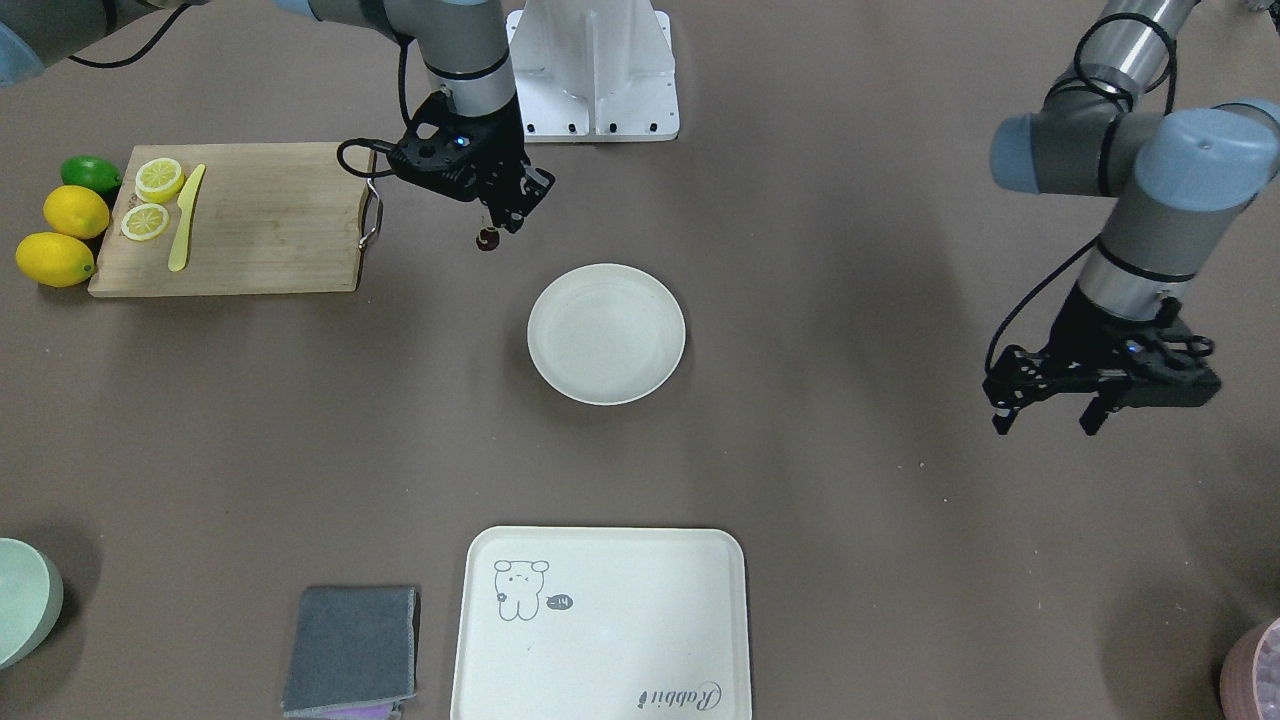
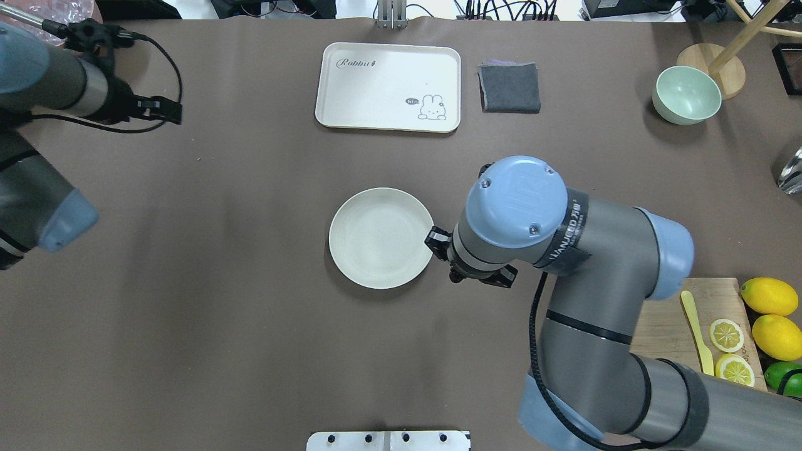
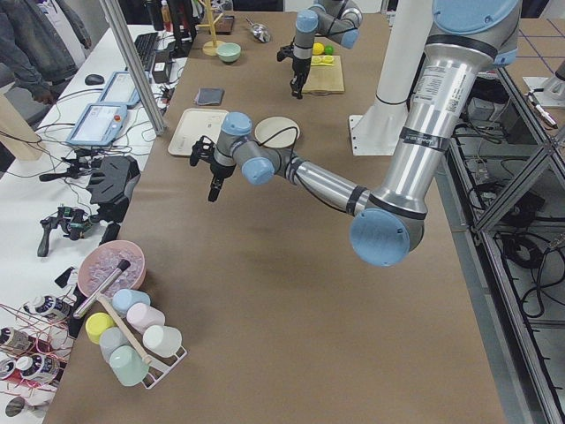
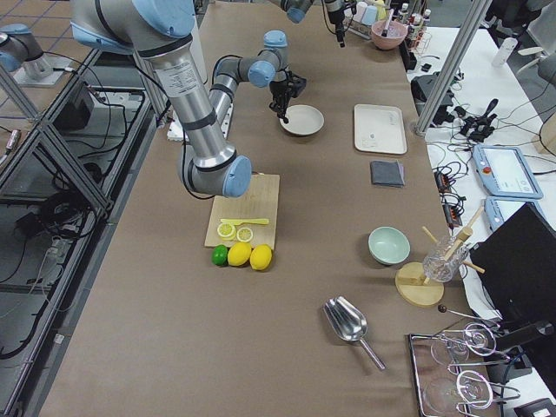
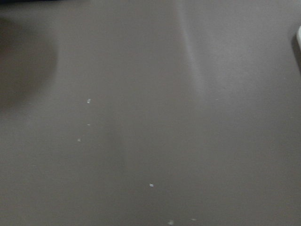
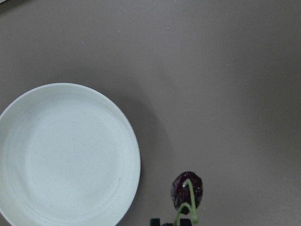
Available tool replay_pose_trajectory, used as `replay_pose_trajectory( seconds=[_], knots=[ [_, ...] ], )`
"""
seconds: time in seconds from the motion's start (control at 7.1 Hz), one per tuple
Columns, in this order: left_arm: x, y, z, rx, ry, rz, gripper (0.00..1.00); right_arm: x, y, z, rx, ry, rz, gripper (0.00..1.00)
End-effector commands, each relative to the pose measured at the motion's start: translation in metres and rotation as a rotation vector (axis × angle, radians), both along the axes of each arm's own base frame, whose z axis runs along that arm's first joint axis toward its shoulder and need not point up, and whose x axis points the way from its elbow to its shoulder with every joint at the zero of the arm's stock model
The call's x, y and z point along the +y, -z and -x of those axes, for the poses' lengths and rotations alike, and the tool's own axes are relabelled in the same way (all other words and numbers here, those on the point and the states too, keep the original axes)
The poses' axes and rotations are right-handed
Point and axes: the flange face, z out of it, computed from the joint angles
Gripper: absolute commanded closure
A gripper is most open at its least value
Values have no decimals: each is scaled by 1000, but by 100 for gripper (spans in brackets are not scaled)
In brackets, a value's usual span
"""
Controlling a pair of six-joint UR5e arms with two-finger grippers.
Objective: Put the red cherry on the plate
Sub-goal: 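Carry the cherries with the right gripper over the white bowl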
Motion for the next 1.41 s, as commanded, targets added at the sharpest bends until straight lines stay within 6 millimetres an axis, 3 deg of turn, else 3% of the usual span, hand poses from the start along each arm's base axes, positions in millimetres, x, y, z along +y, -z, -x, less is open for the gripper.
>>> replay_pose_trajectory(
  seconds=[0.0, 0.28, 0.56, 0.7, 0.85, 0.99, 1.27],
  knots=[
    [4, -55, 91, -77, -58, -29, 2, -23, 5, 50, -51, 48, -94, 100],
    [7, -66, 98, -87, -55, -17, 2, -42, 36, 102, -66, 69, -140, 100],
    [11, -75, 102, -92, -52, -5, 2, -43, 18, 129, -72, 79, -194, 100],
    [13, -78, 103, -94, -53, 1, 2, -41, 12, 131, -64, 89, -195, 100],
    [13, -79, 103, -94, -52, 4, 2, -39, 7, 133, -56, 93, -194, 92],
    [14, -79, 103, -93, -53, 4, 2, -38, 9, 134, -55, 94, -193, 2],
    [14, -78, 103, -91, -53, 3, 2, -42, 1, 128, -44, 99, -197, 0]
  ],
)
